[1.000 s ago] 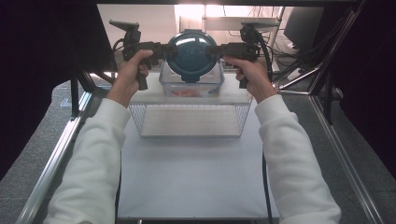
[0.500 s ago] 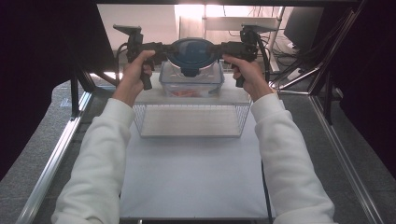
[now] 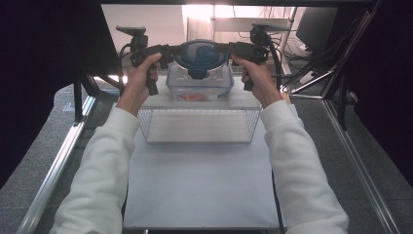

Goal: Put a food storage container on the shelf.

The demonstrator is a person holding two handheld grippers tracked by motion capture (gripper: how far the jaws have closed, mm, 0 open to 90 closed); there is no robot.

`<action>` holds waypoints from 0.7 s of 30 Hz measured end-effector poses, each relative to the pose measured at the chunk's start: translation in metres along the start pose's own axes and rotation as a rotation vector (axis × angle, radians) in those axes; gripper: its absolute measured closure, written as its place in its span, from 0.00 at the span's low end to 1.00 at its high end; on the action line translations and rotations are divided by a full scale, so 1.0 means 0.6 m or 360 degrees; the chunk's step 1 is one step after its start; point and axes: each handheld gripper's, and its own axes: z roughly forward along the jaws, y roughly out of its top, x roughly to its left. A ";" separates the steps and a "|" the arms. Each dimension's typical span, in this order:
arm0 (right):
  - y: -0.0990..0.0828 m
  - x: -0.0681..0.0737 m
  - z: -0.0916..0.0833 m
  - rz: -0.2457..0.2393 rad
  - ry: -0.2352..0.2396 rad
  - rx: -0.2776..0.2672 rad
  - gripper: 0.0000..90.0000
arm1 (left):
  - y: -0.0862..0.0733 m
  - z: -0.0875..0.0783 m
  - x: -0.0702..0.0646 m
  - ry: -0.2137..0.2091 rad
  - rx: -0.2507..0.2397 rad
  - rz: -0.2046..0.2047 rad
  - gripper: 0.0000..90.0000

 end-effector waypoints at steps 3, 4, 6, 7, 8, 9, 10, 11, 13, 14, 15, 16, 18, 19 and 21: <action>-0.003 0.006 -0.007 -0.0041 -0.0034 -0.0015 0.19 | -0.004 -0.013 -0.005 0.0011 -0.0018 0.0045 0.16; -0.006 0.016 -0.018 -0.0102 -0.0089 -0.0032 0.19 | -0.008 -0.024 -0.009 0.0025 -0.0013 0.0074 0.16; -0.007 0.024 -0.029 -0.0131 -0.0107 -0.0043 0.19 | -0.013 -0.034 -0.014 0.0049 -0.0021 0.0122 0.16; -0.007 0.024 -0.029 -0.0131 -0.0107 -0.0043 0.19 | -0.013 -0.034 -0.014 0.0049 -0.0021 0.0122 0.16; -0.011 0.033 -0.043 -0.0181 -0.0107 -0.0060 0.19 | -0.019 -0.049 -0.018 0.0036 -0.0029 0.0147 0.16; -0.014 0.036 -0.049 -0.0201 -0.0120 -0.0053 0.19 | -0.019 -0.049 -0.018 0.0036 -0.0029 0.0147 0.16; -0.017 0.037 -0.054 -0.0227 -0.0132 -0.0050 0.19 | -0.026 -0.063 -0.021 0.0044 -0.0037 0.0177 0.16; -0.021 0.037 -0.060 -0.0242 -0.0142 -0.0044 0.20 | -0.030 -0.070 -0.024 0.0039 -0.0038 0.0197 0.16; -0.027 0.035 -0.071 -0.0259 -0.0157 -0.0039 0.20 | -0.040 -0.082 -0.030 0.0046 -0.0041 0.0244 0.17; -0.032 0.034 -0.080 -0.0268 -0.0144 -0.0054 0.21 | -0.044 -0.086 -0.033 0.0045 -0.0035 0.0257 0.17; -0.032 0.034 -0.080 -0.0268 -0.0144 -0.0054 0.21 | -0.044 -0.086 -0.033 0.0045 -0.0035 0.0257 0.18; -0.043 0.033 -0.095 -0.0289 -0.0121 -0.0054 0.22 | -0.057 -0.095 -0.041 0.0038 -0.0016 0.0297 0.18; -0.057 0.034 -0.110 -0.0332 -0.0106 -0.0062 0.23 | -0.067 -0.100 -0.047 0.0057 0.0013 0.0351 0.19; -0.062 0.034 -0.115 -0.0348 -0.0106 -0.0063 0.23 | -0.075 -0.104 -0.051 0.0072 0.0022 0.0384 0.20; -0.071 0.034 -0.125 -0.0377 -0.0097 -0.0069 0.24 | -0.080 -0.106 -0.052 0.0076 0.0030 0.0398 0.20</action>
